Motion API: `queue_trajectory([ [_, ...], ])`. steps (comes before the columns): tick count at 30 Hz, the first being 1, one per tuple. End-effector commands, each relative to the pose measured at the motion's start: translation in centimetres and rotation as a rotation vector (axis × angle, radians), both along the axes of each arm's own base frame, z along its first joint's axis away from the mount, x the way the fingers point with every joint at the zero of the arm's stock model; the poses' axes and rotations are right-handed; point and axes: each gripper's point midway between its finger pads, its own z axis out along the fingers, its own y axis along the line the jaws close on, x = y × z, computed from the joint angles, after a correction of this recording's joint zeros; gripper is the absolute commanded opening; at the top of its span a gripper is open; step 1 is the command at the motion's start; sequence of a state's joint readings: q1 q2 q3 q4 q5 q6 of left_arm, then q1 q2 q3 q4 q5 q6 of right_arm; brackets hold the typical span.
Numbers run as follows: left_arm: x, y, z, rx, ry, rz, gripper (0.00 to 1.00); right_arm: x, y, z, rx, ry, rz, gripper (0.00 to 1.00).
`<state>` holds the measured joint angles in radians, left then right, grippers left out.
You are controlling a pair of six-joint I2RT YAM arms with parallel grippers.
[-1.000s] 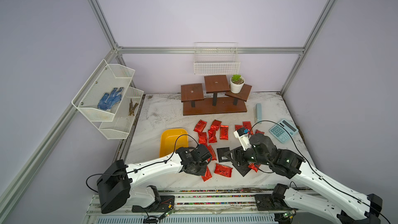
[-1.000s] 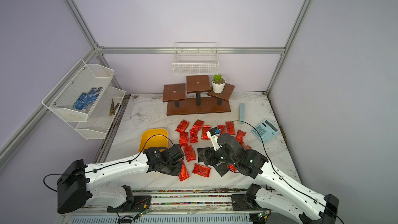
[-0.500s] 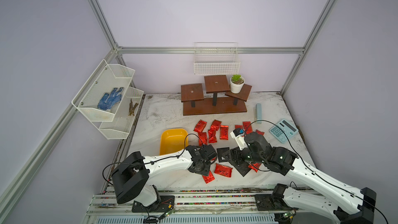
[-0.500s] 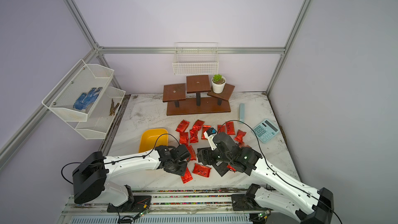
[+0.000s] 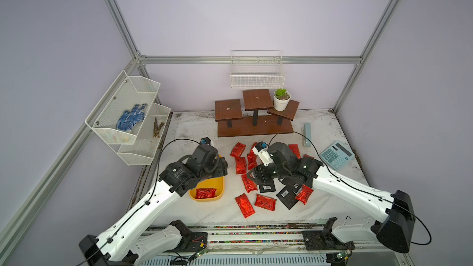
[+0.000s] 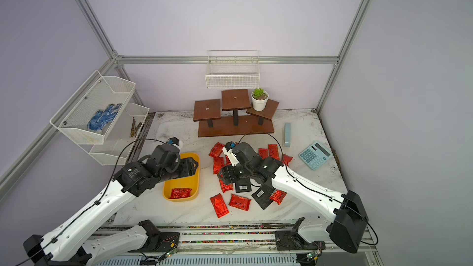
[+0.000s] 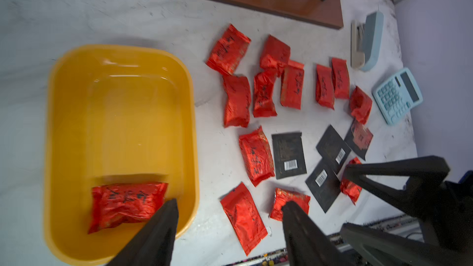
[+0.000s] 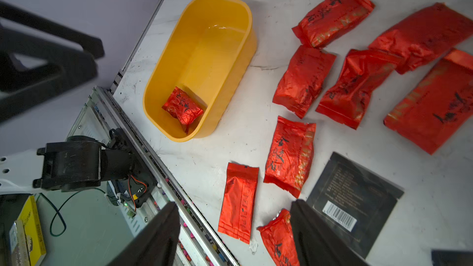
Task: Take the tea bags out of the storage box
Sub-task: Pick up the tea bag from the storage box.
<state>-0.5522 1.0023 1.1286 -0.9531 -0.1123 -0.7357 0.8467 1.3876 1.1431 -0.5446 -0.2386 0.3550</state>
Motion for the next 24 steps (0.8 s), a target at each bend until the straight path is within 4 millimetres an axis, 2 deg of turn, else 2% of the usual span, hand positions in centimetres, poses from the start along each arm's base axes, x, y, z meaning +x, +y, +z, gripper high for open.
queue_trajectory([
  [1, 0.9, 2.0, 1.5, -0.018, 0.016, -0.012, 0.70, 0.3, 3.9, 1.9, 0.036, -0.070, 0.144, 0.73],
  [6, 3.0, 5.7, 2.0, -0.059, 0.085, 0.046, 0.71, -0.3, 8.9, -0.5, -0.100, -0.091, 0.344, 0.73],
  [12, 4.6, 9.0, 3.5, -0.168, 0.079, 0.125, 0.72, -2.5, 14.0, -4.9, -0.271, -0.124, 0.565, 0.72],
  [18, 4.7, 11.3, 5.0, -0.272, 0.032, 0.188, 0.74, -3.3, 17.1, -8.0, -0.366, -0.162, 0.655, 0.73],
  [24, 4.2, 11.4, 5.9, -0.318, 0.004, 0.180, 0.74, -3.1, 18.8, -10.8, -0.430, -0.163, 0.671, 0.73],
])
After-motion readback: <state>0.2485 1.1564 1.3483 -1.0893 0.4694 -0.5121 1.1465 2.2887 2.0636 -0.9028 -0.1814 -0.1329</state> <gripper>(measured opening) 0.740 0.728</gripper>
